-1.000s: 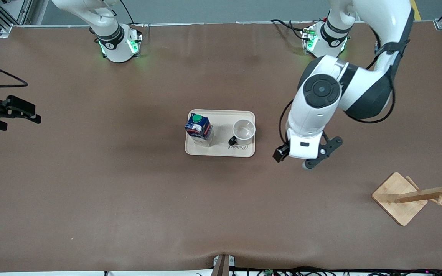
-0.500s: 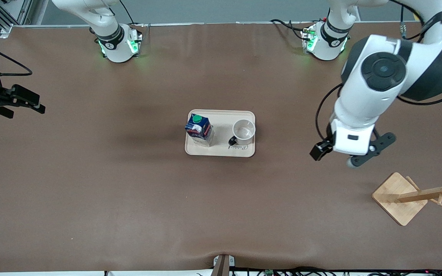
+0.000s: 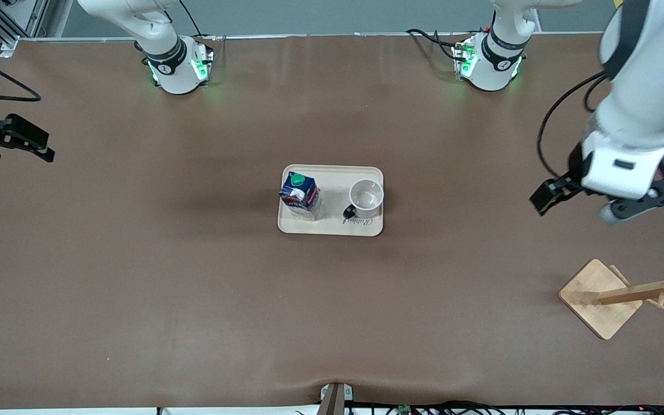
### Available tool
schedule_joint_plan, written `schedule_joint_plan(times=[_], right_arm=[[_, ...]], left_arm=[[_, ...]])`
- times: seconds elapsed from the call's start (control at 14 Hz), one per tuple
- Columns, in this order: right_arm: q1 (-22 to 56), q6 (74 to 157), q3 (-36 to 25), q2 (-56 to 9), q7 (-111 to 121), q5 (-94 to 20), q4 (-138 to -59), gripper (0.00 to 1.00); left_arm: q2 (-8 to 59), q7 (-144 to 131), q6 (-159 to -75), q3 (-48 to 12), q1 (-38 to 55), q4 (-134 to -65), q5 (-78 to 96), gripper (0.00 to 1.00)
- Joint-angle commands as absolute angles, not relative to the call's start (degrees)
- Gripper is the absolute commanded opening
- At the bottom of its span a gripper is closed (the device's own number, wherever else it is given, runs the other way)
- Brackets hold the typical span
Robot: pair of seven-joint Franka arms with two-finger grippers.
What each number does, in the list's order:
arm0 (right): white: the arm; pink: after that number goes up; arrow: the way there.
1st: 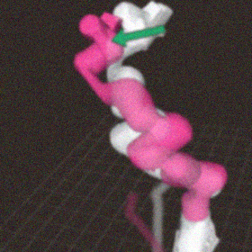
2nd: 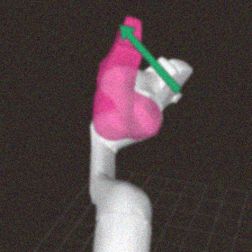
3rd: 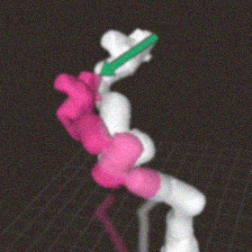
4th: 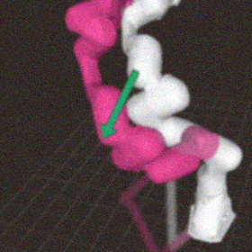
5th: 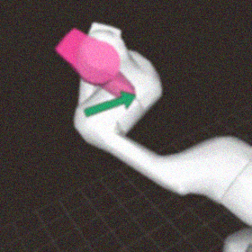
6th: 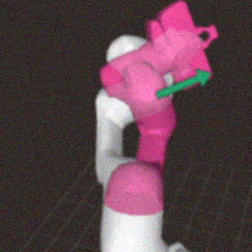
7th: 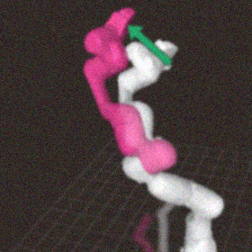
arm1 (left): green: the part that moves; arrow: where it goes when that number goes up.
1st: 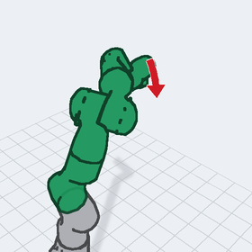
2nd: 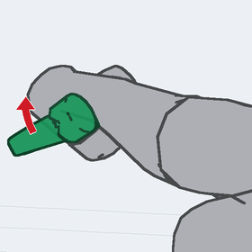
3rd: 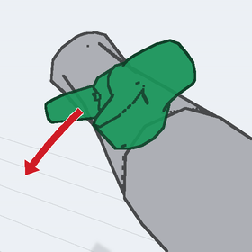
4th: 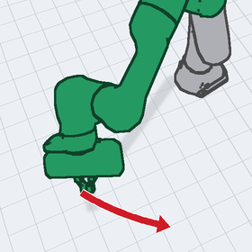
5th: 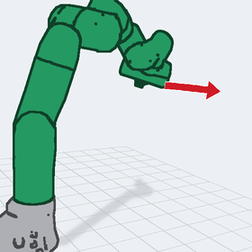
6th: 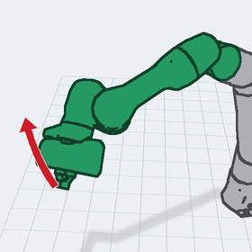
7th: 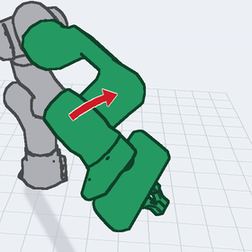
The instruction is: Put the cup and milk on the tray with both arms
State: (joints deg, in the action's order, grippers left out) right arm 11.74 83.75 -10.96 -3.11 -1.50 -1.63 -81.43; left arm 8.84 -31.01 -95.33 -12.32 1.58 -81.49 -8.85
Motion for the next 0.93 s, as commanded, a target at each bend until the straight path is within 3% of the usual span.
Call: schedule_joint_plan(times=[0.0, 0.36, 0.86], right_arm=[[13.61, 80.6, -10.11, -2.2, -5.53, 2.18, -81.65, 1.0], [12.13, 81.12, -10.28, -2.2, -6.59, 0.26, -80.95, 1.0], [11.87, 81.04, -10.46, -2.81, -6.59, 0.26, -78.93, 1.0]], left_arm=[[3.35, -19.02, -92.38, -7.67, 0.88, -83.84, -5.11, 1.0], [-2.36, -5.39, -86.58, -5.01, 0.62, -85.87, -4.14, 1.0], [-7.47, -3.69, -86.75, -2.72, 1.75, -92.36, -0.09, 1.0]])
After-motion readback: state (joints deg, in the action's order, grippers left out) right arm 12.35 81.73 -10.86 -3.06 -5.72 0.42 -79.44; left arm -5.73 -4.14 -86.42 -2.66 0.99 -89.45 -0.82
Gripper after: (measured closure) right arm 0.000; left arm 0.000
